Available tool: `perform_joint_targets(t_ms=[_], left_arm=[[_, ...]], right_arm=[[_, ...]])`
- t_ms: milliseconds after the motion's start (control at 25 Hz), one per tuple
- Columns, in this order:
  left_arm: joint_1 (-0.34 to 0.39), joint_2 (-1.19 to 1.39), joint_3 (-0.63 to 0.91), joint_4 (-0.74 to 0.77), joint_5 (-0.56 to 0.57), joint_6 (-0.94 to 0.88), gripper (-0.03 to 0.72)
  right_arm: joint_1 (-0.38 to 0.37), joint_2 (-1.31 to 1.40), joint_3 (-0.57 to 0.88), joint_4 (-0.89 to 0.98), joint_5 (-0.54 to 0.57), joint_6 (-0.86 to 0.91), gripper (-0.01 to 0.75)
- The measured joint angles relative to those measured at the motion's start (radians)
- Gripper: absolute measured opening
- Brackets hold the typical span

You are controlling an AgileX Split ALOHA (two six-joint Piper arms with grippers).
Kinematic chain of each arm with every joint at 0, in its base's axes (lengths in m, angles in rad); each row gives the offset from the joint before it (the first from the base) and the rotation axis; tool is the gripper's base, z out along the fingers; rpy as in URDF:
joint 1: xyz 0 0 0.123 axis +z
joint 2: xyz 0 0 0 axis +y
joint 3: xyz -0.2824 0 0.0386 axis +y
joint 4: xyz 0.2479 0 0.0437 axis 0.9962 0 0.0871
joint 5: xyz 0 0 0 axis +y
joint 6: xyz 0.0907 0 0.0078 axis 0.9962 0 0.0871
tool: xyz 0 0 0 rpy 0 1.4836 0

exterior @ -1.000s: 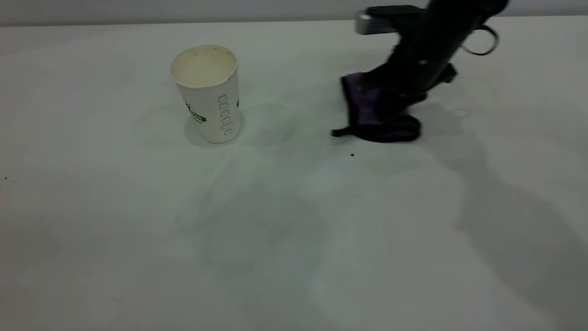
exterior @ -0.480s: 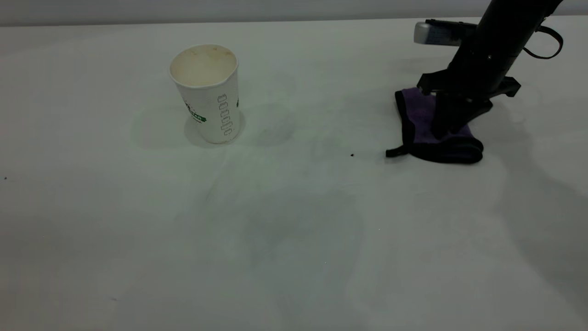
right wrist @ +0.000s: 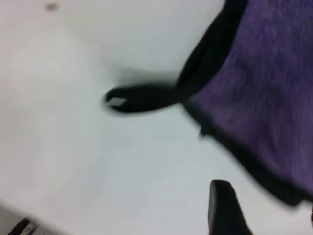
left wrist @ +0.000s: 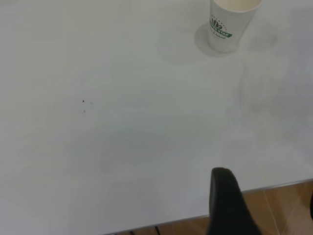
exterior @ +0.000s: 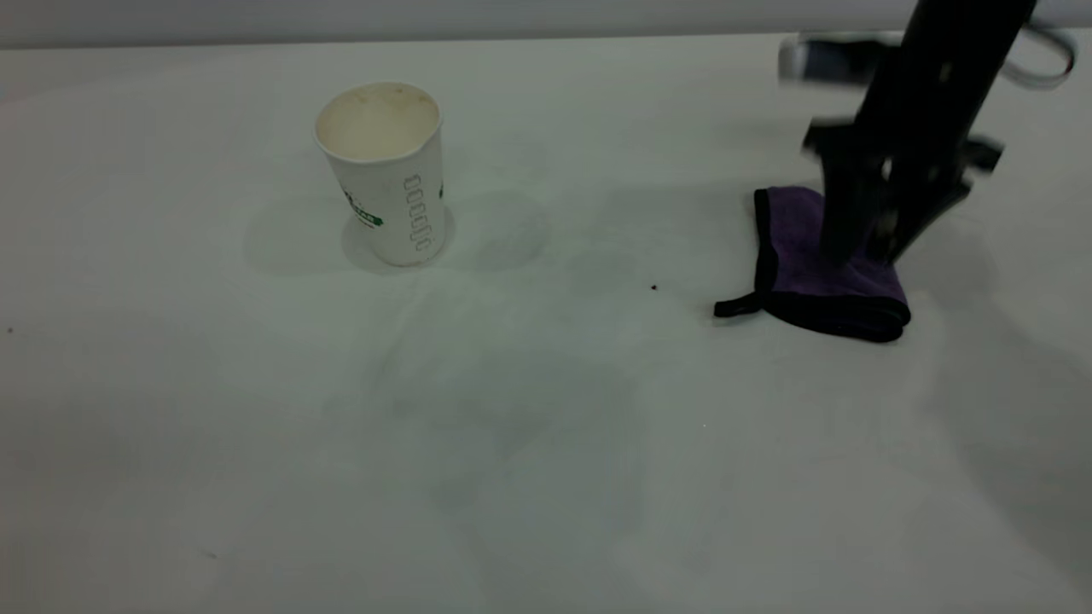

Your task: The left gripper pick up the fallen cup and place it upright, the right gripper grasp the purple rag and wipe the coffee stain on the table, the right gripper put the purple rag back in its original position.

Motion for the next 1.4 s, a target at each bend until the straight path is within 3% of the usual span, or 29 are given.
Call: perform_joint_targets(t_ms=[120, 400, 1040, 1400], left_arm=[[0.000, 0.000, 0.000, 0.000, 0.000, 0.000, 0.470], [0.000, 0.000, 0.000, 0.000, 0.000, 0.000, 0.470], [0.000, 0.000, 0.000, 0.000, 0.000, 0.000, 0.470], [0.000, 0.000, 0.000, 0.000, 0.000, 0.000, 0.470]], right_arm=[[0.000, -0.104, 0.000, 0.025, 0.091, 0.003, 0.438], [0.000, -0.369, 0.068, 0.044, 0.112, 0.024, 0.378], [0.000, -1.193, 0.874, -0.162, 0.095, 0.167, 0.372], [0.000, -1.654, 1.081, -0.250, 0.097, 0.265, 0.372]])
